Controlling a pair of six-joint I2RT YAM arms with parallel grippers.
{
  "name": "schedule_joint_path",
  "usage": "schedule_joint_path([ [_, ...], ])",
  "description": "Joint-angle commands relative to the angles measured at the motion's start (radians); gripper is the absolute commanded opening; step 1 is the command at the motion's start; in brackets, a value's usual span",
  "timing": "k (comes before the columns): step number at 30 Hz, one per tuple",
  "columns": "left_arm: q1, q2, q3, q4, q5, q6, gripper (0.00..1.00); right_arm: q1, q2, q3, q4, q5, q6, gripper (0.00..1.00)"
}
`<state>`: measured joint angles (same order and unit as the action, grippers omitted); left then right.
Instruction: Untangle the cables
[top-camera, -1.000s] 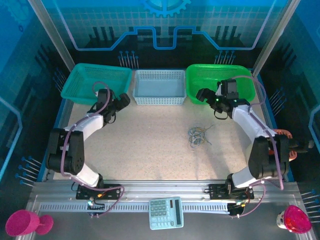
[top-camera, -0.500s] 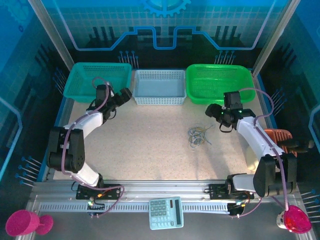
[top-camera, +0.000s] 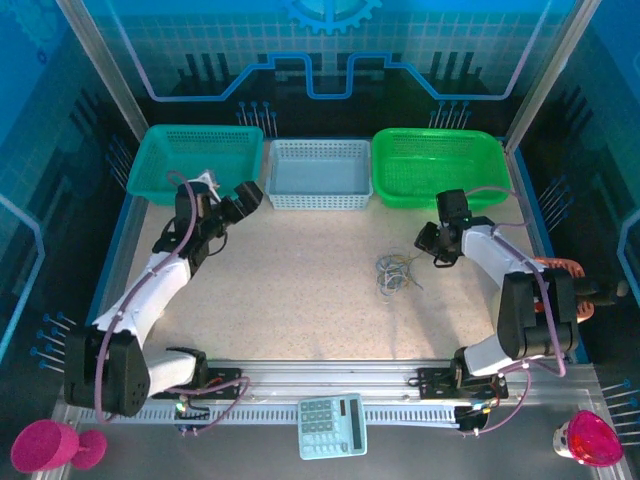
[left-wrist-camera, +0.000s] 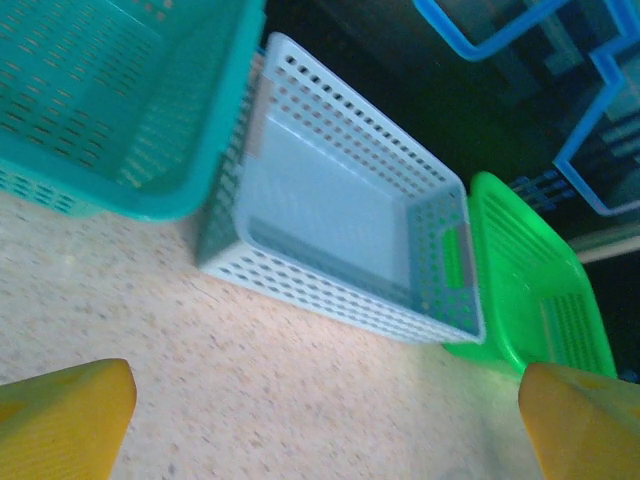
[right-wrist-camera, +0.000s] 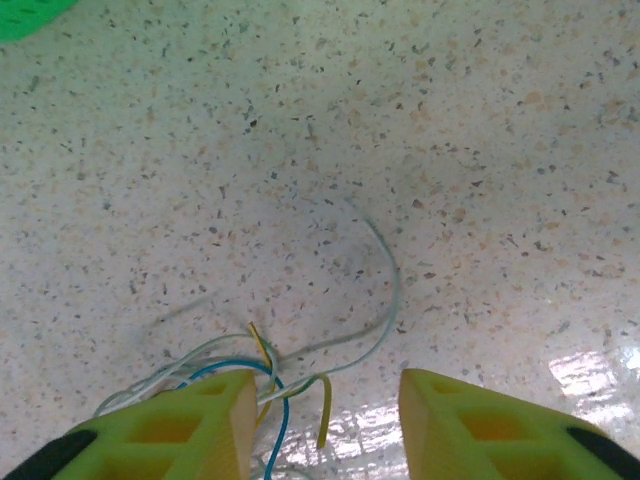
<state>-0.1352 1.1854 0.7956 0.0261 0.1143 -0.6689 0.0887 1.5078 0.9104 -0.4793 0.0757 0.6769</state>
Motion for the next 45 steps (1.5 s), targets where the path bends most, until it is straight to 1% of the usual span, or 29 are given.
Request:
schedule_joint_path([
  [1, -0.066, -0.045, -0.024, -0.045, 0.020, -0.046, 0.99, -0.012, 0.038, 0.041, 0.008, 0.034, -0.004, 0.40],
  [4, -0.133, -0.053, -0.024, -0.043, 0.000, -0.061, 0.99, -0.014, 0.055, 0.043, 0.019, 0.038, -0.005, 0.36],
  [7, -0.176, -0.042, -0.025, -0.033, -0.012, -0.073, 0.99, -0.014, 0.060, 0.039, 0.028, 0.038, -0.006, 0.34],
  [12, -0.212, -0.023, -0.014, -0.026, -0.027, -0.078, 0.99, -0.015, 0.061, 0.031, 0.040, 0.038, -0.007, 0.30],
  [25, -0.240, 0.005, 0.009, -0.019, -0.042, -0.076, 0.99, -0.012, 0.073, 0.003, 0.065, 0.024, -0.008, 0.27],
  [30, -0.244, 0.011, 0.012, -0.015, -0.042, -0.077, 0.99, -0.012, 0.072, -0.001, 0.068, 0.021, -0.014, 0.13],
  [33, -0.244, 0.013, 0.011, -0.013, -0.042, -0.079, 0.99, -0.012, 0.068, -0.002, 0.071, 0.011, -0.016, 0.00],
  [39, -0.245, 0.019, 0.006, -0.011, -0.042, -0.071, 0.99, 0.019, 0.018, 0.041, 0.070, -0.044, -0.021, 0.00],
  [45, -0.244, 0.032, -0.012, 0.004, -0.036, -0.063, 0.99, 0.122, -0.025, 0.178, 0.029, -0.075, -0.055, 0.00],
])
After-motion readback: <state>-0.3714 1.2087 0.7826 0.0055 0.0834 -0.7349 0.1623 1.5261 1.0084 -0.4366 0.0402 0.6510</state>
